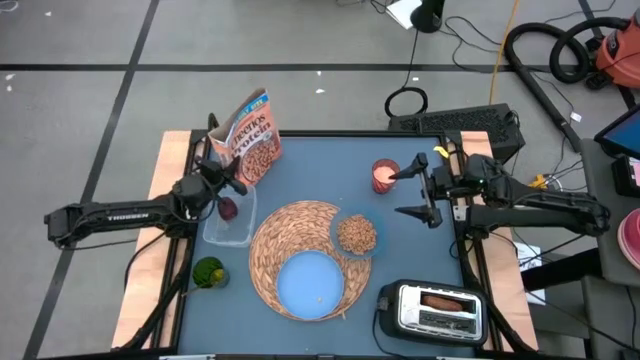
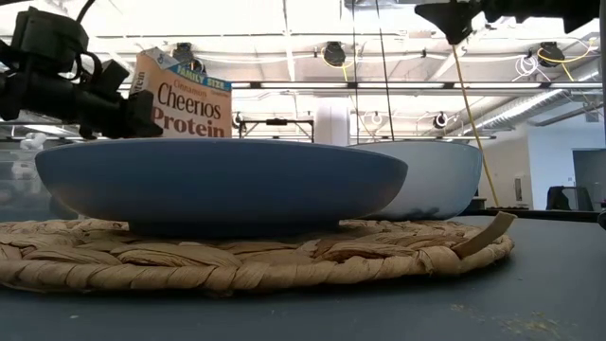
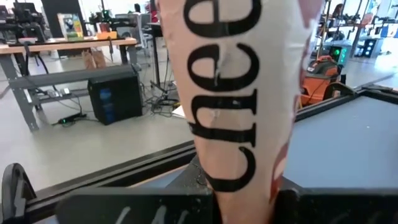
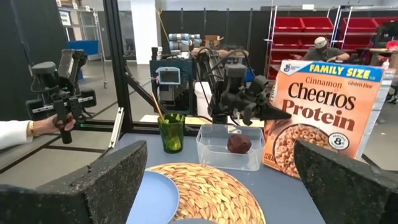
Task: Arrange a breakfast setting
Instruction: Pour the cereal into the blue bowl
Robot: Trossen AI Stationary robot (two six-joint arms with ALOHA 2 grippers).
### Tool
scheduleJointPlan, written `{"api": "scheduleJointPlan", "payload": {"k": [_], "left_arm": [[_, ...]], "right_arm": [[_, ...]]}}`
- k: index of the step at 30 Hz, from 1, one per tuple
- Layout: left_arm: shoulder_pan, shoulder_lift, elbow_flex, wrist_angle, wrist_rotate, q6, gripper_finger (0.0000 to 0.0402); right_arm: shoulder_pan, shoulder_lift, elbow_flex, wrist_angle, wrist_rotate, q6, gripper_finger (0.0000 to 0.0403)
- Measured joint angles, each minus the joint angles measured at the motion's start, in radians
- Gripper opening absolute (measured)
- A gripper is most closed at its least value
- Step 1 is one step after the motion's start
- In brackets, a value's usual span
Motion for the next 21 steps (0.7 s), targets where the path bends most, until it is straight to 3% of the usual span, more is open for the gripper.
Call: {"api": "scheduleJointPlan", "payload": {"k": [16, 21], "left_arm": [[0.000, 0.001, 0.000, 0.007, 0.001, 0.002, 0.0009], [0.000, 0.002, -0.001, 0.010, 0.005, -0.015, 0.0055]], "right_arm": [[0.000, 0.027, 0.000, 0.000, -0.001, 0.000, 0.0393], [0.000, 0.027, 0.000, 0.000, -0.001, 0.000, 0.0393]]}}
